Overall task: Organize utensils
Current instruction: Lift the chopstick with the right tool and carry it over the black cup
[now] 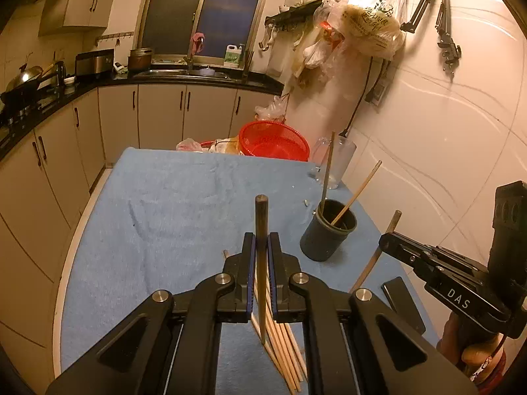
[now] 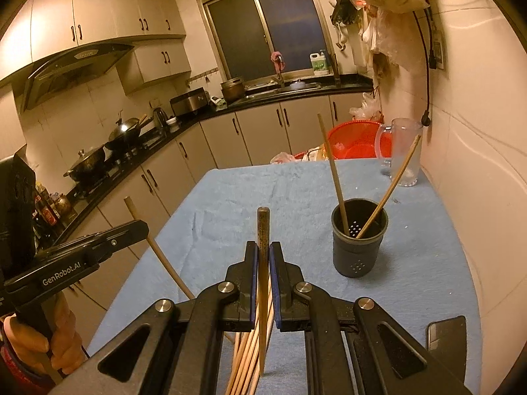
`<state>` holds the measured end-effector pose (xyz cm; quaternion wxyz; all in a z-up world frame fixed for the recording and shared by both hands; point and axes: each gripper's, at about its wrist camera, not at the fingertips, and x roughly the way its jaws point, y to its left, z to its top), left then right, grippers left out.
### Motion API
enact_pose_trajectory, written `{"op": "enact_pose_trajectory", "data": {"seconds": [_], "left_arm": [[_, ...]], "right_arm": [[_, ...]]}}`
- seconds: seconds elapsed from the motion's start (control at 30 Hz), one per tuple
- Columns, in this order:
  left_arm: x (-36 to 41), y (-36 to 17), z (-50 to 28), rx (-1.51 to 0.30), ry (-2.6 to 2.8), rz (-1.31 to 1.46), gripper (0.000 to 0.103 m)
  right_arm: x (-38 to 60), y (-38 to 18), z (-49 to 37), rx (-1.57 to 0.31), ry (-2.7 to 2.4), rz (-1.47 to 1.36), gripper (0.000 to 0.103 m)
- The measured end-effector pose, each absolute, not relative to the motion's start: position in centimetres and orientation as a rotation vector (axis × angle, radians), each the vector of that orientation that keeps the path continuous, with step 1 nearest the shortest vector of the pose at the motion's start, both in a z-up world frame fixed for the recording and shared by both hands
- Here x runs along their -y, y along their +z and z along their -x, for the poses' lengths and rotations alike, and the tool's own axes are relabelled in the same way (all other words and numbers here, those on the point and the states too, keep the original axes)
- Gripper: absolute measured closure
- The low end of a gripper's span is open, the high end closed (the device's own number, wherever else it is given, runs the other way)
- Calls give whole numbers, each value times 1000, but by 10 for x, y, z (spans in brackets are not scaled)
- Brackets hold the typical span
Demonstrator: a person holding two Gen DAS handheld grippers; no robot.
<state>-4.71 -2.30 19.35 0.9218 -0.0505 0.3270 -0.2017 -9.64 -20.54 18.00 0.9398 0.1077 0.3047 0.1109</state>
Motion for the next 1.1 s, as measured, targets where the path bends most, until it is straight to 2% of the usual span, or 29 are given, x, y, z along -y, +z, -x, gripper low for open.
{"op": "enact_pose_trajectory", "data": {"seconds": [0.6,1.1], "left_arm": [[62,228,34,-634,-475,80,96],[123,296,-5,-535,-533,75,96]], "right_arm": [[252,220,103,-533,182,-264,95],[312,287,87,-407,94,-292,95]]}}
